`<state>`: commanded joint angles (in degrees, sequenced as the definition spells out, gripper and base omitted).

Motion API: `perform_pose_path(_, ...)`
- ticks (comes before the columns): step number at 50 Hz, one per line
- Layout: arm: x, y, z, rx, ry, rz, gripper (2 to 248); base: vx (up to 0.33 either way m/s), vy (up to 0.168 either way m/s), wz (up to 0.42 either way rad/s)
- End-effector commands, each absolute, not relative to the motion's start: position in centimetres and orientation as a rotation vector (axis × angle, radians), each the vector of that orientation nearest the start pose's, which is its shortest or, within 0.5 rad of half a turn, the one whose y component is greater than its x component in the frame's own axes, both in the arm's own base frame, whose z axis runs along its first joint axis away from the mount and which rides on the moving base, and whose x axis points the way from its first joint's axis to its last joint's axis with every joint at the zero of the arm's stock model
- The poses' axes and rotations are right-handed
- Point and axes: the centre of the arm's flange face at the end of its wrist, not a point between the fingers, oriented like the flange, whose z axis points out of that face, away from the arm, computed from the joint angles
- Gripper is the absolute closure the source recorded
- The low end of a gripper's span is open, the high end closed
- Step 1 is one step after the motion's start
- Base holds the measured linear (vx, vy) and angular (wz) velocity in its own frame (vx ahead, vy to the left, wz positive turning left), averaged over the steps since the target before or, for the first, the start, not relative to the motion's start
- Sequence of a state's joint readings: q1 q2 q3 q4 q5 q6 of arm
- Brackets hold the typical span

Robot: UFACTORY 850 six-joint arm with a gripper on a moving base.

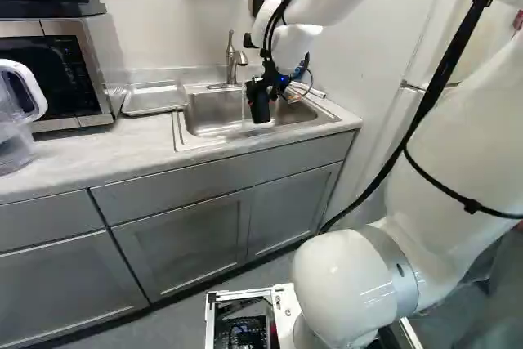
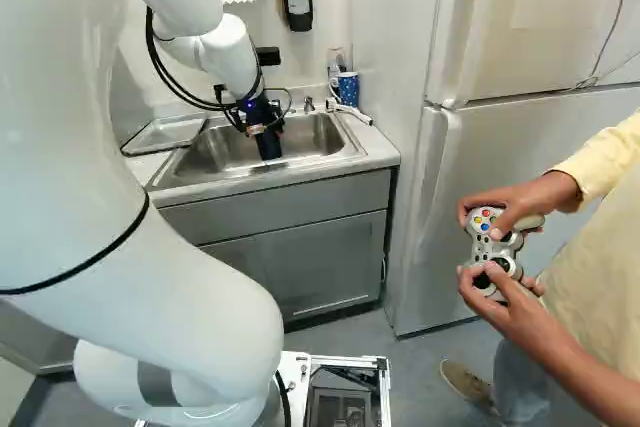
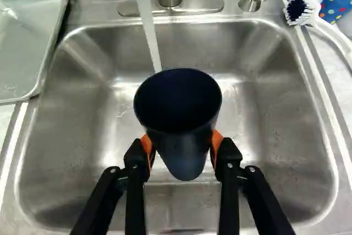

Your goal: Rinse the cup and place it in the tray

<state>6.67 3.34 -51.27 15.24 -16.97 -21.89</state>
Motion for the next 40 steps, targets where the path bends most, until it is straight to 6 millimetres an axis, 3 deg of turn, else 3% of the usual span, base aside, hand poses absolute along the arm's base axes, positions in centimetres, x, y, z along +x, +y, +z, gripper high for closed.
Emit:
perform_pose_path(13, 47.5, 6.6, 55.8, -2.891, -0.470, -1.003, 130, 0.000, 0.000, 0.000)
perform_pose_path(32, 50.4, 9.3, 55.8, -2.869, -0.540, -1.000, 130, 0.000, 0.000, 0.000)
perform_pose_path(40, 50.5, 9.4, 55.8, -2.867, -0.544, -1.000, 130, 0.000, 0.000, 0.000)
